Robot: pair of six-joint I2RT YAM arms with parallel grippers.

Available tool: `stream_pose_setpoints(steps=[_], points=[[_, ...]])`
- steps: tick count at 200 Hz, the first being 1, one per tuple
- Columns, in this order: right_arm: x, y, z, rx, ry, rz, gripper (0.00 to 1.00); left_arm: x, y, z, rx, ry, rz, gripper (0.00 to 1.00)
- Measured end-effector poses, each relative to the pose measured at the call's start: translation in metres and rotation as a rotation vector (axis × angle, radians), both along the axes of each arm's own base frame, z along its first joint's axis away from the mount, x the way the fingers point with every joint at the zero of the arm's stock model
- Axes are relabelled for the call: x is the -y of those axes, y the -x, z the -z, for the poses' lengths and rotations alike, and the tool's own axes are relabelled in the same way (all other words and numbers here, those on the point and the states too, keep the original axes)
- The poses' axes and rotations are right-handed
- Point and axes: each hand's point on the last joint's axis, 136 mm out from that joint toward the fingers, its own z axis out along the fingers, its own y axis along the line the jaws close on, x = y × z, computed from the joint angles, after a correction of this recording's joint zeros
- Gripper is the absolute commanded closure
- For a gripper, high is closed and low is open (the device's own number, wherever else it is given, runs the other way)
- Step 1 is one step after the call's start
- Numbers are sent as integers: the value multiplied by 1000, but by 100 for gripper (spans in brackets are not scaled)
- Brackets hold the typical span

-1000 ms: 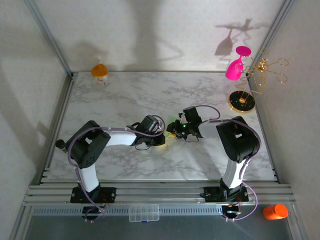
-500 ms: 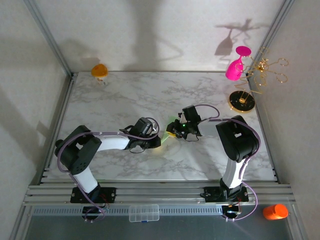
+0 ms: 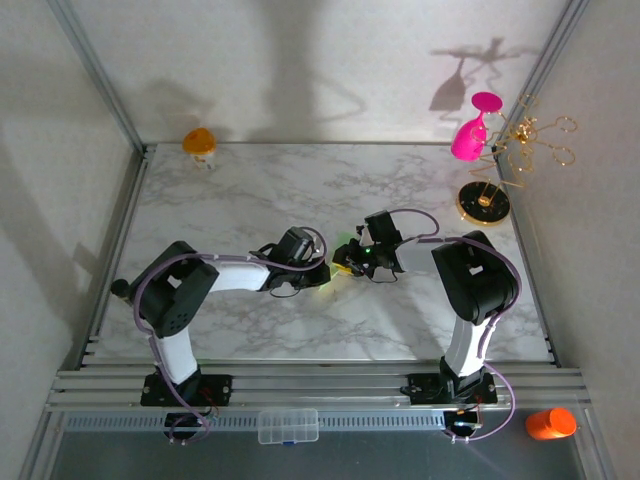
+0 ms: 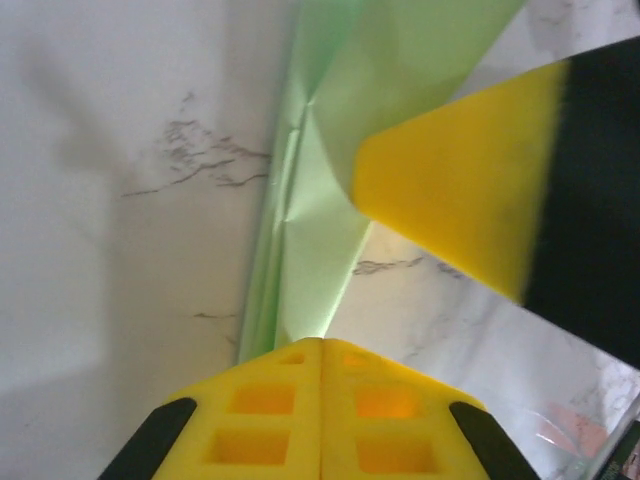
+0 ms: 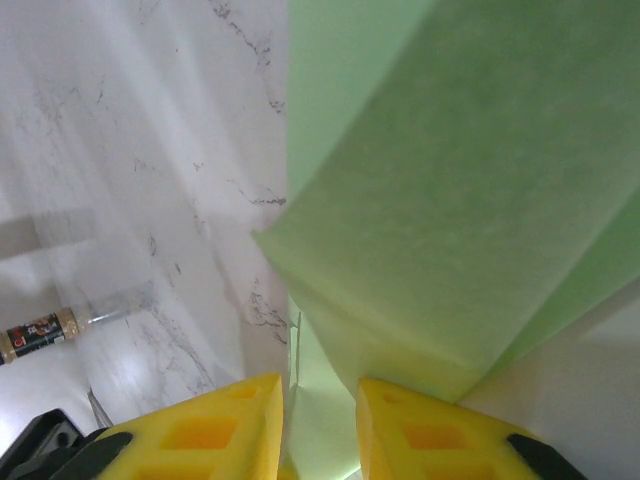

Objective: Fold a paper plane with a square sheet of paper (pick it up from the middle)
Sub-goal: Fold the wing for the fifth time at the center of the table.

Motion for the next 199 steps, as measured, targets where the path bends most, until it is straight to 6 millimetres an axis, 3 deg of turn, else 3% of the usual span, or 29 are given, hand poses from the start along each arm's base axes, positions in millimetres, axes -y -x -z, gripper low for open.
stream_pose_setpoints(steps=[86,136,199], points=[[0,-5,-5,52,11,-13,71,-6,-4,7,12,-36,-35,100],[3,-23,-41,242,26,-21,74,-6,-5,8,16,-27,-51,100],[3,-22,-31,249,46,-46,74,-6,-5,7,17,-26,-50,99]])
